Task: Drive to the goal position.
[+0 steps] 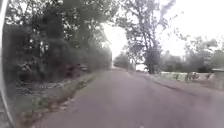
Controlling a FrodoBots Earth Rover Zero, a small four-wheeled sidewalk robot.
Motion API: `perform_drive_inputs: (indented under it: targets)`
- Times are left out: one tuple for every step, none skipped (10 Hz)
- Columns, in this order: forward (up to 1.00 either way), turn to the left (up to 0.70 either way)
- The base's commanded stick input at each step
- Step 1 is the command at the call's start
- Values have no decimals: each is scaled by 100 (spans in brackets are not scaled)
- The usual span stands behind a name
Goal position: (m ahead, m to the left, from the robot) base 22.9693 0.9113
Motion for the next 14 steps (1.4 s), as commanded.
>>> perform_drive_inputs:
  targets:
    - [70,1]
    - [70,1]
    - [70,1]
    - [70,1]
    - [70,1]
    - [70,1]
    - [70,1]
    - [70,1]
    - [70,1]
    - [70,1]
    - [70,1]
    - [70,1]
    - [70,1]
    - [70,1]
